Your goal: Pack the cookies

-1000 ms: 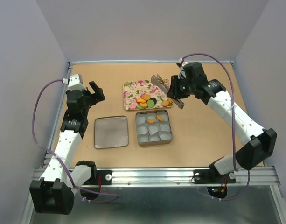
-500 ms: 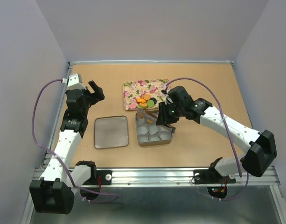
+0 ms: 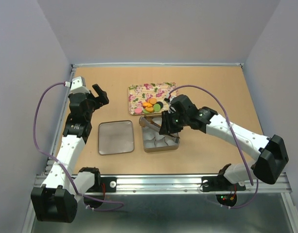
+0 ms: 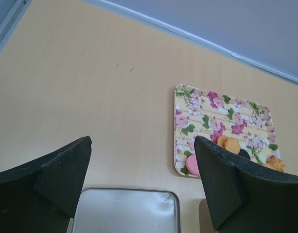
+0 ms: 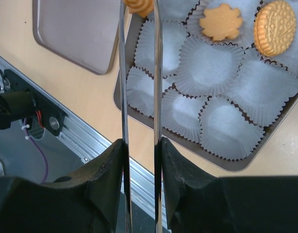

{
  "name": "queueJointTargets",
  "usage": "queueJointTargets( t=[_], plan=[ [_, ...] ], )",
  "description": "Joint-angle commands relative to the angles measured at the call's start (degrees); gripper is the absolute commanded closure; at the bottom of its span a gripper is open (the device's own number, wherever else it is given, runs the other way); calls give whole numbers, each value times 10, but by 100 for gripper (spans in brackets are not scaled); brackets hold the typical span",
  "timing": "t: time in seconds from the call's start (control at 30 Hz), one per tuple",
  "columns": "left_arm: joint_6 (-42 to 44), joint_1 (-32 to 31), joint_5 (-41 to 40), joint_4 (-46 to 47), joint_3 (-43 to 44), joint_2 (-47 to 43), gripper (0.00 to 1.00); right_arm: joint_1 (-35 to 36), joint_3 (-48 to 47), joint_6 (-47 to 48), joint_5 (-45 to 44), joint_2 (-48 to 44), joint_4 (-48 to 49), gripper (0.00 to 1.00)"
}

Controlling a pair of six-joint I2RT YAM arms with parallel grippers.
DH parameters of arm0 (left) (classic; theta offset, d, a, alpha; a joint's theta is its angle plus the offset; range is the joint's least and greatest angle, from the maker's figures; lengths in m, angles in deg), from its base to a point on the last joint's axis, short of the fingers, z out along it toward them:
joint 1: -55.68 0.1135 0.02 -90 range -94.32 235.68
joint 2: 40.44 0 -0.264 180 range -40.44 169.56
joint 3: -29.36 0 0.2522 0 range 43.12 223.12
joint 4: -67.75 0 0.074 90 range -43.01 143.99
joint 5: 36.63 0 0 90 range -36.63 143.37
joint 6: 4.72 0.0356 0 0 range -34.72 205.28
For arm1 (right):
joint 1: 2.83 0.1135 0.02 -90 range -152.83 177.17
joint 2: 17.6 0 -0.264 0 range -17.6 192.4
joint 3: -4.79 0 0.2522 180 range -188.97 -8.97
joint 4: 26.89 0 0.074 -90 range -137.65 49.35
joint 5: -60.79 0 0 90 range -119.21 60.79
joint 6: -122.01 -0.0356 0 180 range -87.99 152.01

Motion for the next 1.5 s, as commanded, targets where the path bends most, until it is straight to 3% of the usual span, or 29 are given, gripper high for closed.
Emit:
queueJointTargets(
  t=[0.0, 0.47, 0.77, 0.87, 1.1, 1.47],
  plan=[
    [2, -4, -5, 12, 22, -8, 2, 7, 12, -5, -26, -19, 34, 70],
    [2, -4, -2, 12, 22, -9, 2, 6, 6, -17, -71, 12, 37, 70],
    [2, -4, -1, 12, 22, -9, 2, 6, 9, -19, -69, 9, 38, 47],
    [2, -3, -1, 12, 22, -11, 2, 6, 8, -19, -71, 8, 39, 44],
    [2, -4, -1, 12, 21, -12, 2, 7, -12, -22, -75, -9, 37, 44],
    [2, -4, 1, 12, 20, -11, 2, 6, -117, -12, -86, -12, 9, 44]
  ],
)
